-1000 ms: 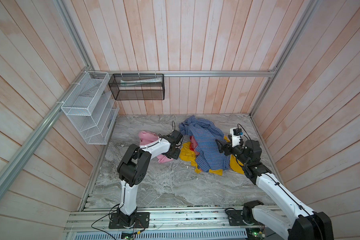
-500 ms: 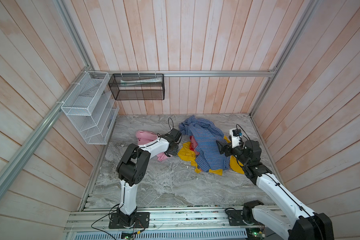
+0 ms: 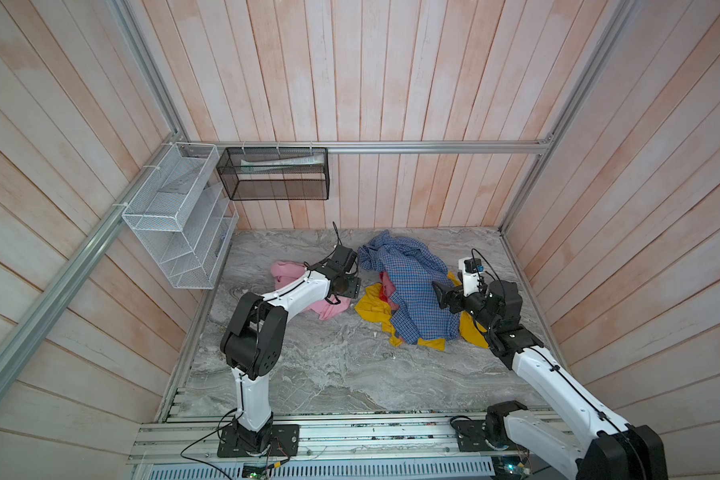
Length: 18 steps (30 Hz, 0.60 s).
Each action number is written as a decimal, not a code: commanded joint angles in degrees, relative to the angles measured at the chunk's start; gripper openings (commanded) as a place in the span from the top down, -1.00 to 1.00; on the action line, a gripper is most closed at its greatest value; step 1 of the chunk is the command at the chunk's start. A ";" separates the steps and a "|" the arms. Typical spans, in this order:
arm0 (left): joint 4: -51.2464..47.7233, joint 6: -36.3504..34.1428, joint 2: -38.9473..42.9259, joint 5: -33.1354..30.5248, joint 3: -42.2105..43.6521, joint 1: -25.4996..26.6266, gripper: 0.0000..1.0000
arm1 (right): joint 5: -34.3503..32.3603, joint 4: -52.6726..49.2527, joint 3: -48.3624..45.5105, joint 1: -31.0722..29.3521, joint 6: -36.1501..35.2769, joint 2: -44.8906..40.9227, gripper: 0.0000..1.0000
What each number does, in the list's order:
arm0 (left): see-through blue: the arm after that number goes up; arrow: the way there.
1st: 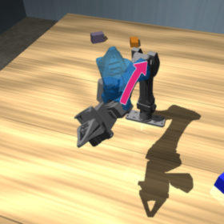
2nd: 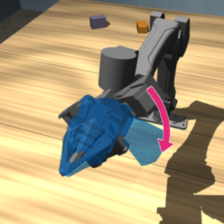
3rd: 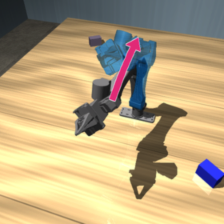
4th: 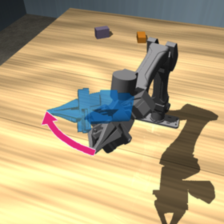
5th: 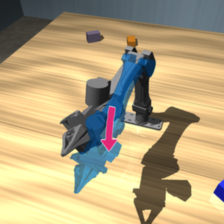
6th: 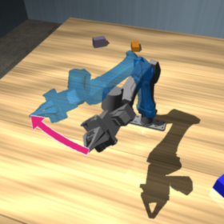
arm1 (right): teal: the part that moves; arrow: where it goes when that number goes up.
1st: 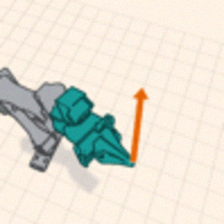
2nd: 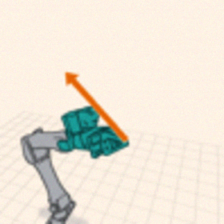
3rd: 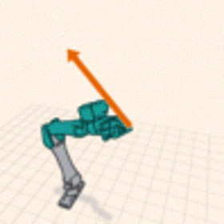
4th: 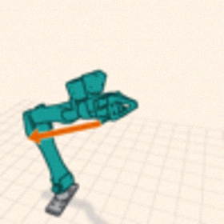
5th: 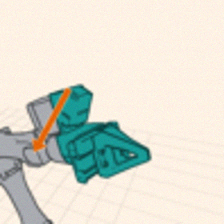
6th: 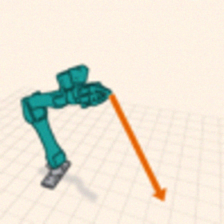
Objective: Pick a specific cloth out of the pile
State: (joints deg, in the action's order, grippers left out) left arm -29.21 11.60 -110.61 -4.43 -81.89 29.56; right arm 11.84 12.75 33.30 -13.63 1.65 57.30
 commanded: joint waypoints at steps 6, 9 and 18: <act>-7.16 0.71 -9.18 0.01 -9.01 0.08 -0.51 | -1.02 -1.28 1.77 -0.18 -0.73 0.19 -0.76; -8.18 0.78 -11.44 -1.69 -10.26 0.18 -0.50 | -1.28 -1.71 1.75 -0.17 -1.02 0.06 -0.76; -10.68 2.29 -13.96 -6.14 -8.29 0.15 -0.47 | -1.82 -2.04 1.51 0.00 -1.03 -0.17 -0.76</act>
State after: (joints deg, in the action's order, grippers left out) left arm -37.69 12.49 -123.85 -9.34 -92.33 29.80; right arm 10.76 11.86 33.39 -13.63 1.21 57.56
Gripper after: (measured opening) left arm 0.734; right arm 0.882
